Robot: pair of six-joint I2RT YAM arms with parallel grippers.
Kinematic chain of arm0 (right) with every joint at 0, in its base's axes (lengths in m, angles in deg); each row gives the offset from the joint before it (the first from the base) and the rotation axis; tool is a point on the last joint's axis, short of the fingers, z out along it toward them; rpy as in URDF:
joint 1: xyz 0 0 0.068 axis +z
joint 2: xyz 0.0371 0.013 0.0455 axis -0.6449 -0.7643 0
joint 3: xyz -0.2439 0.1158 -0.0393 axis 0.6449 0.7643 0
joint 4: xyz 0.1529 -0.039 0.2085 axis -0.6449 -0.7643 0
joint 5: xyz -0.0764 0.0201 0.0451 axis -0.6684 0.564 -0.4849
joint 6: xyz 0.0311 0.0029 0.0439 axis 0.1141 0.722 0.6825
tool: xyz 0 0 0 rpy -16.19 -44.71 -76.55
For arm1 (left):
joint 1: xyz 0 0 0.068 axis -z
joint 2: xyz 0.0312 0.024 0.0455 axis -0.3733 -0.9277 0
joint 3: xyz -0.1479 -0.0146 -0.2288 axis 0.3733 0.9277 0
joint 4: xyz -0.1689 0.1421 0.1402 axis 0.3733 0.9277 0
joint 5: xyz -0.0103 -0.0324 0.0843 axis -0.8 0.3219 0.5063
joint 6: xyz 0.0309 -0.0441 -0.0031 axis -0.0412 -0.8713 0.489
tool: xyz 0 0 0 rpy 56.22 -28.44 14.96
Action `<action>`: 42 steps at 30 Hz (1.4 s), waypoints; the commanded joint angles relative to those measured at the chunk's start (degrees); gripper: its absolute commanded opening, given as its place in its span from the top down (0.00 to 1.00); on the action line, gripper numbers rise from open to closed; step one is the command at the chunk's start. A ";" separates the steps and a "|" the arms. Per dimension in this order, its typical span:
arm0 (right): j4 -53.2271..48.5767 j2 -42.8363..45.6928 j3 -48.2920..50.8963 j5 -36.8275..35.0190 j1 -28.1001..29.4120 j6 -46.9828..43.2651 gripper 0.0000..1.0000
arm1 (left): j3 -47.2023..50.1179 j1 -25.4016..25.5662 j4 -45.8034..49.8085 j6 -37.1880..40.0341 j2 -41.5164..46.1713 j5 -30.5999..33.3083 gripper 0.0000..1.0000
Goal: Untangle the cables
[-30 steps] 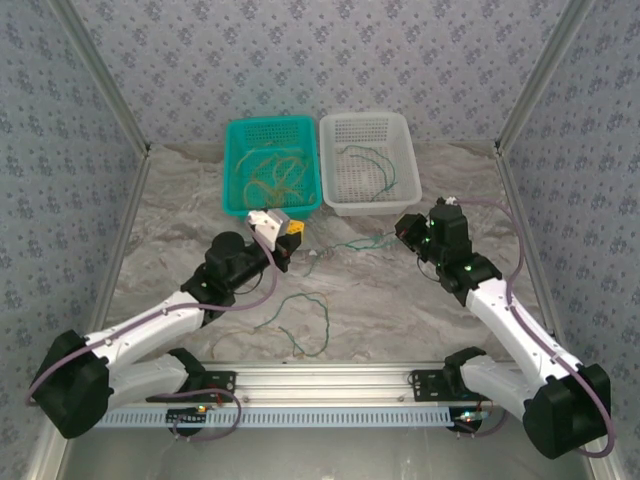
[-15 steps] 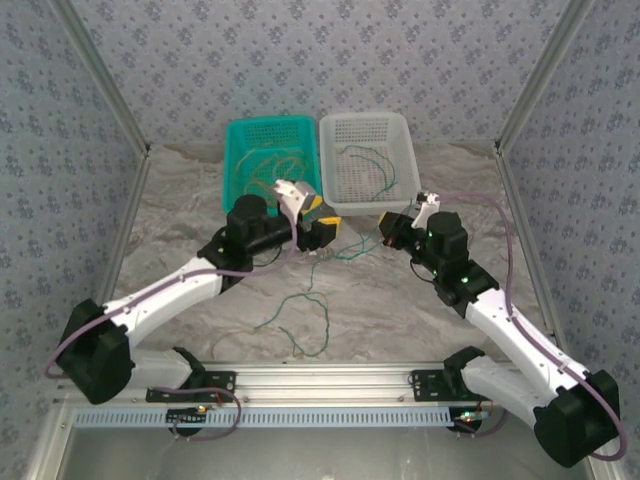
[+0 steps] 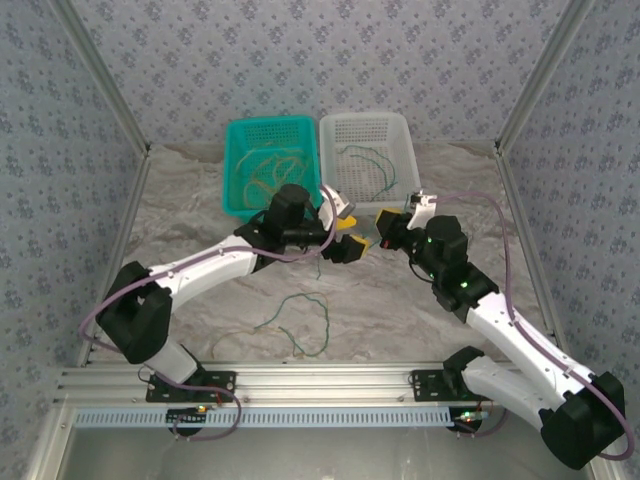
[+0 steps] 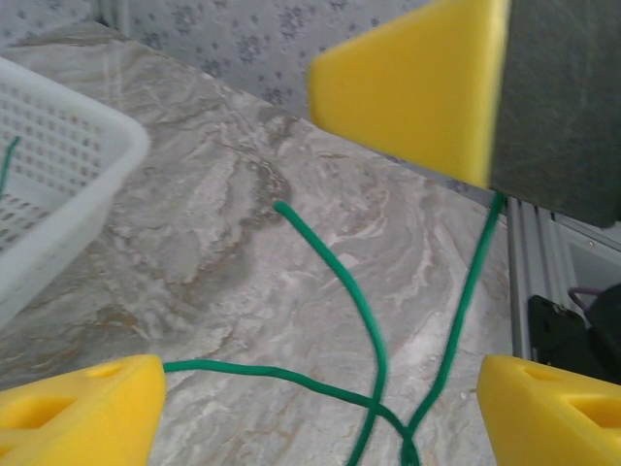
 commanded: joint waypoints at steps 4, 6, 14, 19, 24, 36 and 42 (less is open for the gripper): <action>1.50 0.35 -0.91 -1.72 -0.10 -0.66 1.00 | -1.07 0.76 -2.21 0.45 -1.22 -2.05 0.31; 2.09 0.36 -0.65 -1.04 -0.06 -0.41 1.00 | -0.89 0.78 -2.73 0.54 -1.67 -0.96 0.52; 2.35 1.58 -0.12 -2.25 -0.04 -0.10 1.00 | -1.75 0.71 -1.30 1.29 -3.01 1.58 0.71; 2.29 2.10 -0.17 -3.14 -0.09 0.09 1.00 | -2.44 0.78 -0.61 0.85 -3.25 1.81 0.68; 3.04 2.29 -0.02 -3.20 -0.18 0.13 1.00 | -2.61 0.81 -0.37 1.43 -4.06 0.16 0.42; 3.78 2.53 0.28 -5.29 -0.29 -0.31 1.00 | -3.17 1.55 -1.79 1.39 -6.24 0.77 0.83; 0.95 4.09 0.10 -9.24 -1.21 0.73 1.00 | -2.45 1.42 0.07 1.61 -2.83 5.98 1.00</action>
